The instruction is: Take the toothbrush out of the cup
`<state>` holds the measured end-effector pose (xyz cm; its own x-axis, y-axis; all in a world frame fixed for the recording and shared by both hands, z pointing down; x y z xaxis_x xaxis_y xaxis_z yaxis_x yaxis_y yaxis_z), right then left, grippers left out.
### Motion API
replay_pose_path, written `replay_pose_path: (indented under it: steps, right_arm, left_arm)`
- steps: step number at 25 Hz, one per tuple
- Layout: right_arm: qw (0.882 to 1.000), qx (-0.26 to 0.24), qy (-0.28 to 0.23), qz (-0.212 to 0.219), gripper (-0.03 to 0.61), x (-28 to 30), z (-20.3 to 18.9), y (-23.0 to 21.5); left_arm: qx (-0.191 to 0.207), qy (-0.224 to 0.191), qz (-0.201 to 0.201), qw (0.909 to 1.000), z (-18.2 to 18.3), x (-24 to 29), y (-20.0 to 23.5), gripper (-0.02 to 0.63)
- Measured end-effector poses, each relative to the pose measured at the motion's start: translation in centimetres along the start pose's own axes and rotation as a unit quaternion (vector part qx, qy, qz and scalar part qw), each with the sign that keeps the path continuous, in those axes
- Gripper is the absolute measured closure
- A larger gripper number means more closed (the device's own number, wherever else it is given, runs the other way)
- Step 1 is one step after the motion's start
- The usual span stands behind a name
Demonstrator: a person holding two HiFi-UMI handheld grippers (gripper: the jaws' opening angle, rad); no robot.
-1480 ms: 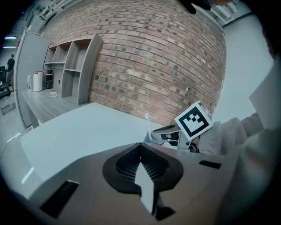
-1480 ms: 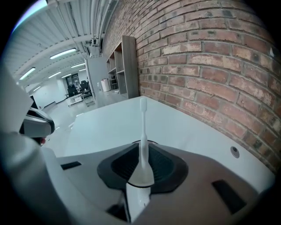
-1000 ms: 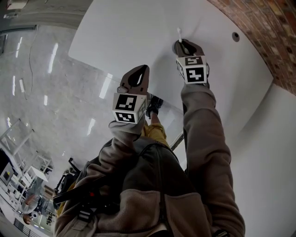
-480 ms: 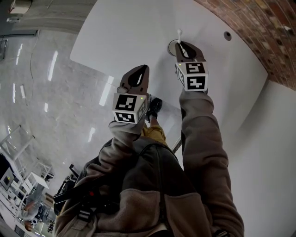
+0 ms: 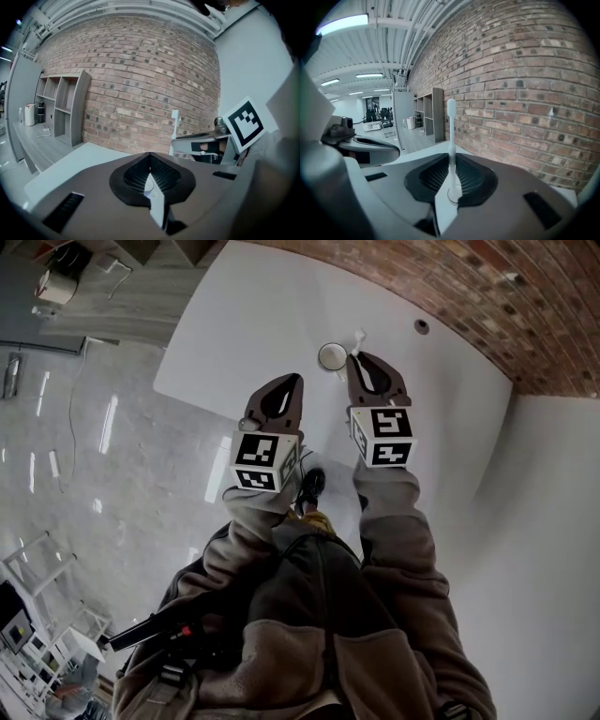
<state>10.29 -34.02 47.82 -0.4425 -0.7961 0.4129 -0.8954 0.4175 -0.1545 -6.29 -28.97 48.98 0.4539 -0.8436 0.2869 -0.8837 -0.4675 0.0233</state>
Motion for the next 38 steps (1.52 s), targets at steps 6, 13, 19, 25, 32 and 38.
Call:
replay_pose_path:
  steps: [6,13,19,25,32,38]
  right_arm:
    - [0.998,0.023,-0.057,-0.011,0.529,-6.1,4.0,1.7]
    - [0.993,0.027,-0.119,-0.002,0.529,-11.3,7.8,3.5]
    - [0.987,0.012,-0.163,0.009,0.529,-14.2,10.8,4.6]
    - [0.979,-0.003,-0.202,0.01,0.529,-16.1,13.4,4.9]
    - [0.975,-0.012,-0.222,0.003,0.529,-17.8,14.8,4.7]
    - [0.972,-0.021,-0.236,0.001,0.529,-18.3,16.1,4.2]
  left_arm:
    - [0.025,-0.05,-0.006,0.9984,5.3,-2.0,-1.8,0.609]
    - [0.051,-0.098,-0.015,0.9938,10.8,-4.3,-3.1,0.609]
    - [0.073,-0.139,0.01,0.9876,15.3,-6.4,-3.2,0.609]
    - [0.096,-0.159,-0.001,0.9827,18.3,-6.8,-3.8,0.609]
    - [0.111,-0.183,-0.004,0.9768,20.6,-7.7,-5.1,0.609]
    - [0.122,-0.2,0.004,0.9722,22.2,-7.6,-5.2,0.609]
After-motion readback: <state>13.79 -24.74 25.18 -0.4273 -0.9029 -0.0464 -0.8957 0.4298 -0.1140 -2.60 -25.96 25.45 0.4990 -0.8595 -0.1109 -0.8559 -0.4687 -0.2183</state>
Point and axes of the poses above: the fingertips, and each gripper's own axes: x forward along the fingers, y to its left, z out of its top, the point moved 8 cm from there along -x, backward along the fingers, and after that the axes turned 12 degrees about x, right-handed, at the moved point
